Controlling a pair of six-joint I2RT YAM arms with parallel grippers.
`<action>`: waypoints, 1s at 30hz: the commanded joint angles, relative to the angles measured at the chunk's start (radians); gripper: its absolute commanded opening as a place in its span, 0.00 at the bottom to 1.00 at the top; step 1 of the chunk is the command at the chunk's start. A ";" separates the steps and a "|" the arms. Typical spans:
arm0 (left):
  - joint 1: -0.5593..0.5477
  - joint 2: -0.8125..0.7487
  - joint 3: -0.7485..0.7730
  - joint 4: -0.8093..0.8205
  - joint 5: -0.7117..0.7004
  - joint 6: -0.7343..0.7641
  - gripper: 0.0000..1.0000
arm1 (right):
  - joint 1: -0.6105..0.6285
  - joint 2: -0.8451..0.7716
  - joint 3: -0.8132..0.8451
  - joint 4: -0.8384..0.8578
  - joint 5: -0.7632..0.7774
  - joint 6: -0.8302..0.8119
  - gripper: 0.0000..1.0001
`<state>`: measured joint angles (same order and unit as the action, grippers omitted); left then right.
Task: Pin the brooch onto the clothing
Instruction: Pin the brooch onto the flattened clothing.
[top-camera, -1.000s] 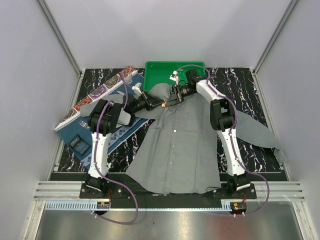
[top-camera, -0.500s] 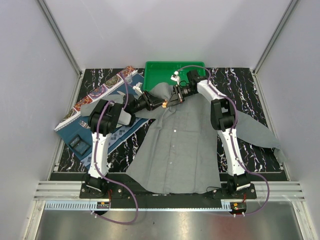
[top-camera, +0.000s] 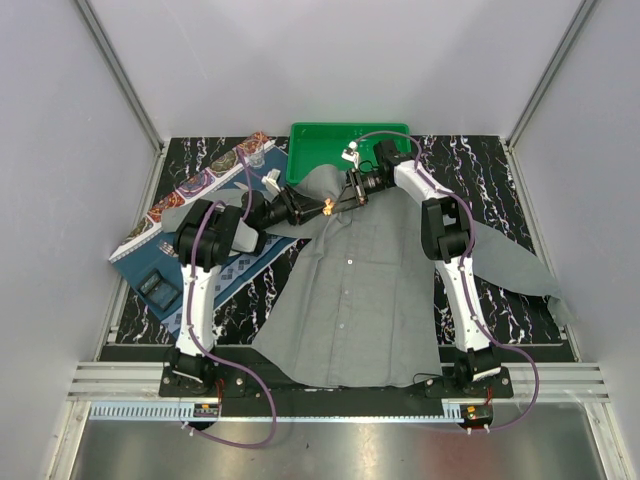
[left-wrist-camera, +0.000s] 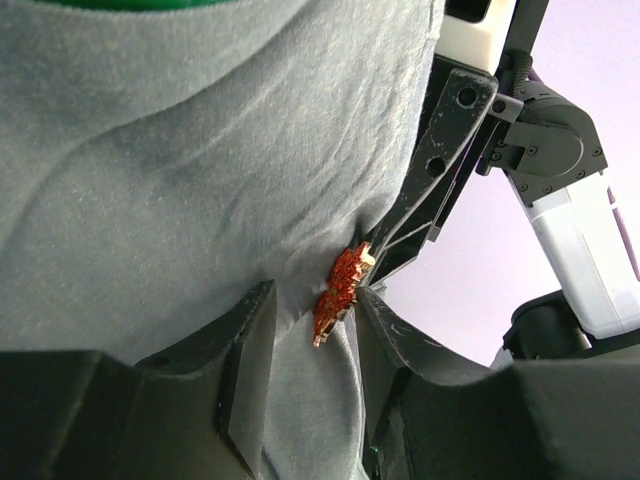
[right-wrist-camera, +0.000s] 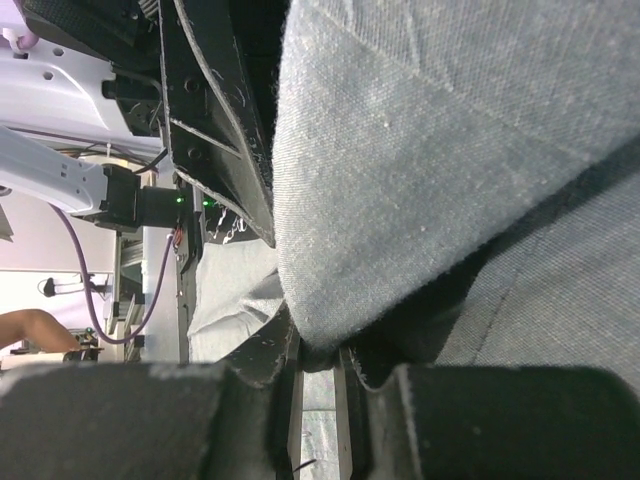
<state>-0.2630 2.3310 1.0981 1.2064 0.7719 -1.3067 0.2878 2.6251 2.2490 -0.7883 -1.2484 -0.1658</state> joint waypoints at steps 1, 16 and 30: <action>0.004 -0.055 -0.024 0.343 0.047 0.020 0.40 | -0.004 -0.059 0.001 0.031 -0.074 0.034 0.00; -0.018 -0.038 0.006 0.375 0.037 0.011 0.08 | -0.007 -0.066 -0.020 0.066 -0.100 0.084 0.00; -0.022 -0.078 -0.041 0.366 -0.002 0.040 0.01 | -0.024 -0.166 -0.227 0.482 0.000 0.425 0.00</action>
<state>-0.2764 2.3268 1.0702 1.2156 0.7658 -1.2987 0.2726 2.5649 2.0277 -0.4480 -1.2858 0.1680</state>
